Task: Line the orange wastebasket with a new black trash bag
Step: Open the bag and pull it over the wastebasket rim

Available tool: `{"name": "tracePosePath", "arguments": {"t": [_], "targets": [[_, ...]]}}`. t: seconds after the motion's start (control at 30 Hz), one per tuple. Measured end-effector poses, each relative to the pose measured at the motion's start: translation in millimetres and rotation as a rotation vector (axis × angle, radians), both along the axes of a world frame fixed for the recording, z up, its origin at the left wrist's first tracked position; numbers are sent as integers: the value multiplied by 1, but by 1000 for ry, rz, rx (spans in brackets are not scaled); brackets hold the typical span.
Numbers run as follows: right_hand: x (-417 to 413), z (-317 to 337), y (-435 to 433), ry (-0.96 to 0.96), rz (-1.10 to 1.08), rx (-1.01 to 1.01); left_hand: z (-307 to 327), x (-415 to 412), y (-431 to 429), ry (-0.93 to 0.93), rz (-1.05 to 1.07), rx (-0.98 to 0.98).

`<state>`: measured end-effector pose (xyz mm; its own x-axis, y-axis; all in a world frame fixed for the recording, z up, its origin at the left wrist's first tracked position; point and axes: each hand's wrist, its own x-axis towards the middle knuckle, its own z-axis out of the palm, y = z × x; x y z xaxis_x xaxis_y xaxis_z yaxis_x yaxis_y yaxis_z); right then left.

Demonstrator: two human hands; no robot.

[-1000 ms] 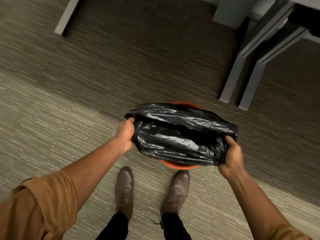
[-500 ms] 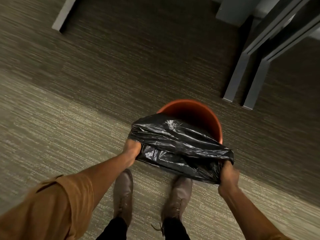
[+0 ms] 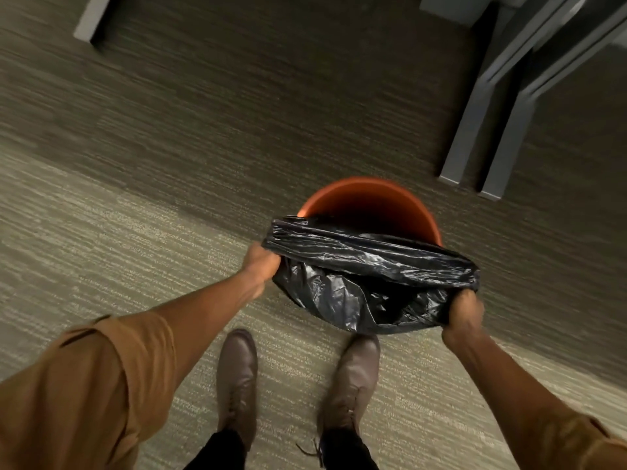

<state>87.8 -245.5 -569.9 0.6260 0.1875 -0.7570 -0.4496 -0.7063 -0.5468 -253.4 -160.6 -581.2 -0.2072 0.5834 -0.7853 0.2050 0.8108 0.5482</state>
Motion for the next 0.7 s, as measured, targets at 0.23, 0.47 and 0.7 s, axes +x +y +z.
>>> {"name": "tracePosePath", "arguments": {"t": [0.23,0.47,0.7], "targets": [[49,-27,22,171,160,-41,-1,-12,37,82,-9,-111],[79,-12,60,-8,462,-258,20,-12,71,171,-156,1],[81,-14,92,201,426,-233,27,-2,89,166,-42,-79]]}}
